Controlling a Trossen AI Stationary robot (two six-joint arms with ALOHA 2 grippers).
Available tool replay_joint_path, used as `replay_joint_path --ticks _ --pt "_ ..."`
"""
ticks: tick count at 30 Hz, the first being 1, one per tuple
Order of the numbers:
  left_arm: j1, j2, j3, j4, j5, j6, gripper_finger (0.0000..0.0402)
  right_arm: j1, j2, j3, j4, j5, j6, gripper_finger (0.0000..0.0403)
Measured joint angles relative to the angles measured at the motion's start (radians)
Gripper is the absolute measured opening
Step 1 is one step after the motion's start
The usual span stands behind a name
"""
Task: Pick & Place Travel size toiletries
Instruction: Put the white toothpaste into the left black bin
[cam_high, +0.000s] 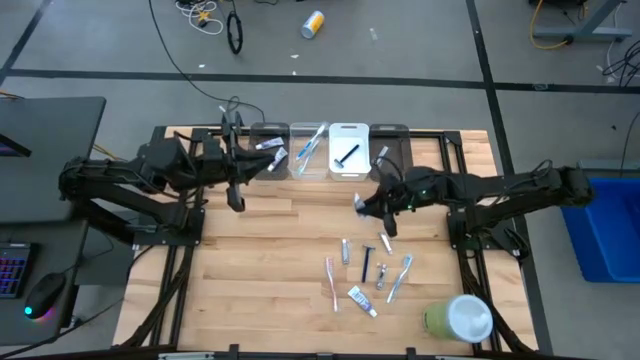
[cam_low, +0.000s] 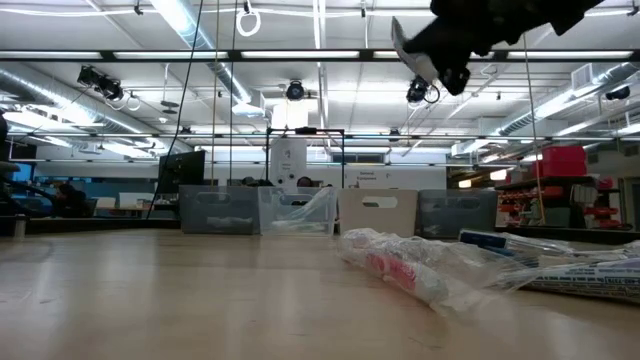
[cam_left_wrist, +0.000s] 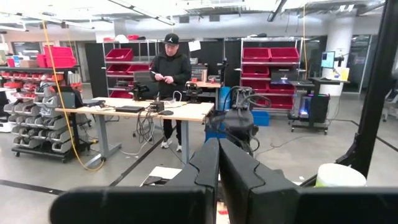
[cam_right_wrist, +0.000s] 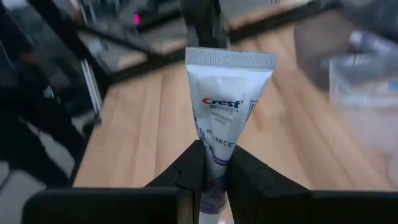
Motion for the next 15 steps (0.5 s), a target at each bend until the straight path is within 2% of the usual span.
replay_joint_path --ticks 11,15 --pt "0.000 0.014 0.000 0.005 -0.001 -0.019 0.0020 -0.068 0.000 0.000 0.253 0.001 -0.023 0.0055" --pt "0.000 0.042 0.000 0.012 -0.010 -0.020 0.0020 -0.089 0.000 0.000 0.317 0.044 -0.039 0.0055"
